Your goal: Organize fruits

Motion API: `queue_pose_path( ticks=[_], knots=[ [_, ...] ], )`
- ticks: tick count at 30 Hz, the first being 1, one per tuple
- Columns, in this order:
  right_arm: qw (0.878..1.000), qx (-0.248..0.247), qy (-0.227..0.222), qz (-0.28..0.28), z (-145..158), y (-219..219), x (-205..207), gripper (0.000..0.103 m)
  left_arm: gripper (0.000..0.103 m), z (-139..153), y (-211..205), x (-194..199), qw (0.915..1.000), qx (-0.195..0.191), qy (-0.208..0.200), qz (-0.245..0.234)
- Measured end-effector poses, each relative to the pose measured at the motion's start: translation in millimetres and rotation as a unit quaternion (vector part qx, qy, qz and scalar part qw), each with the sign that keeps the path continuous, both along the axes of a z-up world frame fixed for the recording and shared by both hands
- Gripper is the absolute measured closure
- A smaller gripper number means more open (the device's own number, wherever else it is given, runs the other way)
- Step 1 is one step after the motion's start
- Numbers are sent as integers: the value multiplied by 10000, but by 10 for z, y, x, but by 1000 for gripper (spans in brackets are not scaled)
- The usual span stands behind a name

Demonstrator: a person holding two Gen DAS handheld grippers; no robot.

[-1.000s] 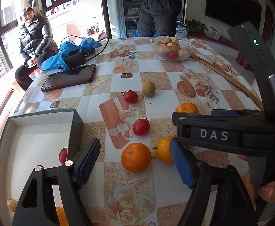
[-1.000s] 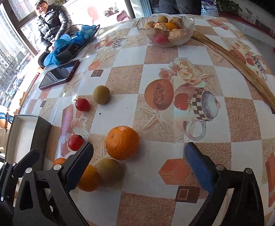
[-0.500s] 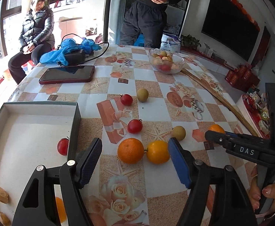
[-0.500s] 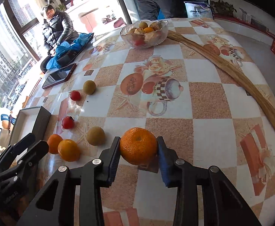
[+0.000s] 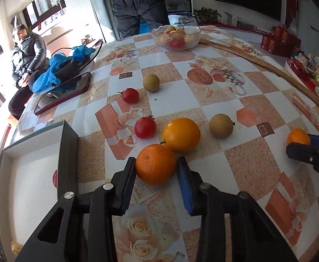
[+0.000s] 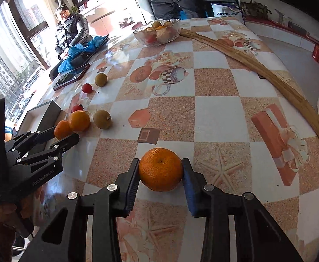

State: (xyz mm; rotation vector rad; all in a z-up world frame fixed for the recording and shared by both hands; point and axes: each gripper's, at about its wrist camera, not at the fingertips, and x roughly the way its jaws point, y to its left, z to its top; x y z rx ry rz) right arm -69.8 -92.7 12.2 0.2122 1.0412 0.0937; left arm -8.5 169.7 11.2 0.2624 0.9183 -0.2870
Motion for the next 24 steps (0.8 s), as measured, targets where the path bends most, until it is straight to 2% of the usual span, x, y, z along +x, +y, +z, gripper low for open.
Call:
queue_pose_path(
  ticks=[3,9,13,17,21,24],
  knots=[
    [9999,-133,-71,42,-10,26,-49,64,65,7,8,-133,9998,-73,16,180],
    [9994,-250,-240,-3,-26,64,-242,64,65,-9,40,-827,9971,-452,-52,604],
    [9982,-397,-453,-24,-39,163,-503,64,65,-18,10,-1156,9943,-416,-146,970],
    [9952,-659,-723,-16,-62,279,-659,64,64,-46,-18,-1243,9914,-434,-403,1163],
    [9959,-512,-746,-80,-69,221,-649,64,64,-58,10,-1225,9903,-545,-434,1199],
    [9951,-639,-750,-77,-69,255,-654,64,64,-65,16,-1235,9899,-584,-479,1203]
  ],
)
